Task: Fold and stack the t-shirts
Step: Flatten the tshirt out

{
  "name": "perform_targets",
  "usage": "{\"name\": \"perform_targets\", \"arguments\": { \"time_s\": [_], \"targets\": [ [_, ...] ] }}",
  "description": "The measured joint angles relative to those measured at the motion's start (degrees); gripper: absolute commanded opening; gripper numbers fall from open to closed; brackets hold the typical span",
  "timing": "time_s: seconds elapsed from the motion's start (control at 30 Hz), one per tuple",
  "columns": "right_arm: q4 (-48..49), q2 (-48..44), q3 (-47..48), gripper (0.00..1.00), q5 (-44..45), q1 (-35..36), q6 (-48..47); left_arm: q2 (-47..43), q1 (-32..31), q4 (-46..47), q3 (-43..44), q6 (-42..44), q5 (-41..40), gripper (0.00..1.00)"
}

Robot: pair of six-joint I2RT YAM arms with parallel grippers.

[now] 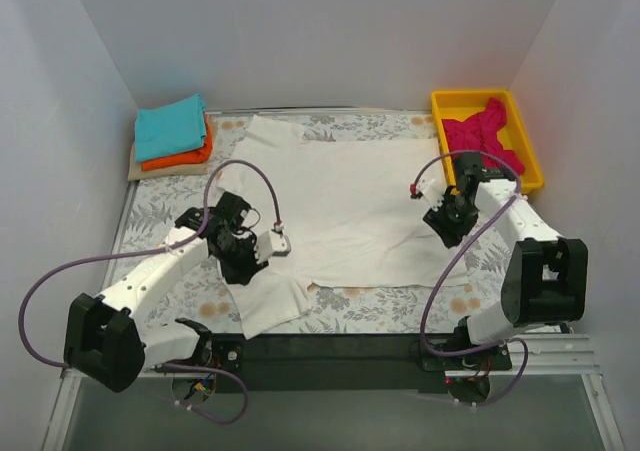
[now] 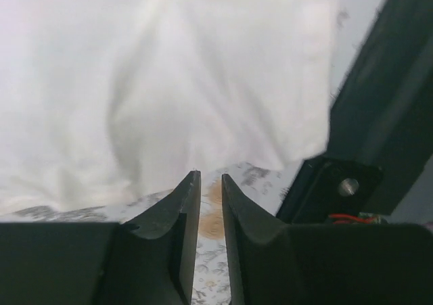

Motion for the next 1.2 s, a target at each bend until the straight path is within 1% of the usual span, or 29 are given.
{"name": "perform_targets", "arguments": {
  "time_s": [0.1, 0.17, 0.33, 0.47, 0.6, 0.77, 0.83, 0.93, 1.0, 1.07, 1.13, 1.17, 1.2],
  "targets": [
    [0.7, 1.7, 7.5, 0.39, -2.3, 0.0, 1.4, 4.7, 4.7, 5.0, 5.7, -3.2, 0.7, 0.23],
    [1.5, 4.9, 10.3, 0.37, -3.4, 0.0, 2.3, 9.0, 7.9, 10.2, 6.6, -5.8, 0.5, 0.24],
    [2.8, 15.2, 11.2, 0.35, -4.7, 0.0, 5.0, 18.6, 13.0, 18.8, 6.5, -10.1, -2.1, 0.24],
    [4.0, 19.9, 11.1, 0.35, -4.6, 0.0, 6.3, 22.0, 15.7, 23.1, 4.5, -11.0, -3.5, 0.24],
    [6.4, 19.2, 8.6, 0.34, -4.2, 0.2, 6.4, 20.0, 17.4, 24.2, 0.9, -8.9, -3.5, 0.24],
    [9.1, 14.6, 2.8, 0.32, -3.8, 1.2, 5.4, 14.9, 17.5, 21.6, -3.6, -6.3, -3.2, 0.21],
    [7.7, 12.5, 0.4, 0.33, -4.3, 1.4, 4.4, 14.5, 17.5, 19.1, -3.7, -5.5, -2.8, 0.21],
    [3.8, 11.6, -0.1, 0.36, -5.7, 1.7, 3.4, 15.0, 17.8, 14.0, -2.9, -4.1, -1.4, 0.20],
    [0.7, 11.5, 2.0, 0.37, -6.2, 1.5, 3.1, 16.3, 18.3, 9.6, -0.1, -3.2, 0.2, 0.21],
    [-1.9, 11.6, 7.8, 0.37, -6.9, 1.0, 3.1, 18.6, 19.1, 5.4, 5.8, -2.9, 2.6, 0.25],
    [-3.6, 13.4, 17.5, 0.37, -7.9, -0.1, 3.7, 21.5, 20.1, 4.1, 14.3, -3.8, 5.4, 0.28],
    [-3.2, 15.1, 23.6, 0.36, -8.3, -0.7, 4.4, 23.8, 20.6, 3.6, 20.4, -5.2, 7.1, 0.31],
    [-2.6, 17.3, 29.9, 0.34, -8.7, -1.4, 5.2, 26.4, 21.1, 5.4, 26.3, -6.7, 8.5, 0.32]
  ]
}}
